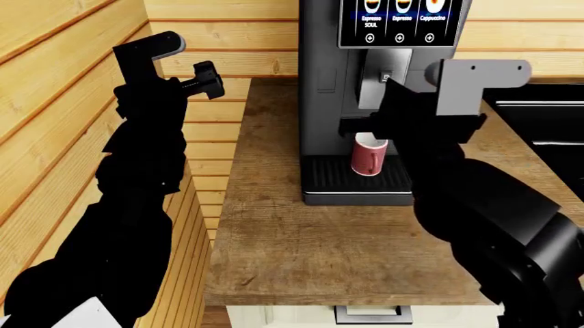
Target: Pick the mug from the cabinet, place it under the coffee machine dispenser, and press the start button.
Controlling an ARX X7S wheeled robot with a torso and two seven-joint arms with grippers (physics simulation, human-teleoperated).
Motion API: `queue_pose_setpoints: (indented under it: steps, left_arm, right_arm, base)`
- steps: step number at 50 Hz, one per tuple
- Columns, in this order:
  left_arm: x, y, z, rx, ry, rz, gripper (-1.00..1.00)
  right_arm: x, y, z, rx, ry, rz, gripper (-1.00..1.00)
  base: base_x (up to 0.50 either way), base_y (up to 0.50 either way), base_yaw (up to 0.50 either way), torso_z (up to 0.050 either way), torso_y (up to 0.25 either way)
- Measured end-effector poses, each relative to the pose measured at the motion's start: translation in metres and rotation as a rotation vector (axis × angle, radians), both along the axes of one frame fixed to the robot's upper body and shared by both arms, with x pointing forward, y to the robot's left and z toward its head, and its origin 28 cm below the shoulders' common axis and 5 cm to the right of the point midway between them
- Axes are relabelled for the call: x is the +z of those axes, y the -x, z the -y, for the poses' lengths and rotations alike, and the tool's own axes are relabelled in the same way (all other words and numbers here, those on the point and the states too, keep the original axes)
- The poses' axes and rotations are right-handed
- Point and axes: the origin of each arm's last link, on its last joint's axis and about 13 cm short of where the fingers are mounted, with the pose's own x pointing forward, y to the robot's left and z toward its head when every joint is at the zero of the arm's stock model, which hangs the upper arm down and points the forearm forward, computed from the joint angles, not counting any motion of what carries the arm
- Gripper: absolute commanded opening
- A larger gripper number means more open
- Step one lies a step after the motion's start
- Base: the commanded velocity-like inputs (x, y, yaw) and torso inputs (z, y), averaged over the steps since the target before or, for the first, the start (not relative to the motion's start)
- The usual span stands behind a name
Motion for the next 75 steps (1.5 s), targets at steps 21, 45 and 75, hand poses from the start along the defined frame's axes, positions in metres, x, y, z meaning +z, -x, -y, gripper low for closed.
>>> queue_pose_setpoints:
  steps: [21,45,75]
  left_arm:
    - [0.000,0.000,0.000,-0.001,0.001,0.002,1.00]
    - [0.000,0.000,0.000,-0.002,0.002,0.002,1.00]
    - [0.002,-0.001,0.001,-0.012,-0.001,0.031,1.00]
  right_arm:
    - [0.001,-0.006,-0.003,0.004,0.005,-0.009,-1.00]
    - [0.001,-0.007,-0.003,0.006,0.000,-0.010,-1.00]
    - [0.001,0.031,0.006,0.018,-0.025,0.042,-1.00]
  base:
    - [0.00,0.00,0.00,0.000,0.000]
    - [0.00,0.00,0.00,0.000,0.000]
    - [0.00,0.00,0.00,0.000,0.000]
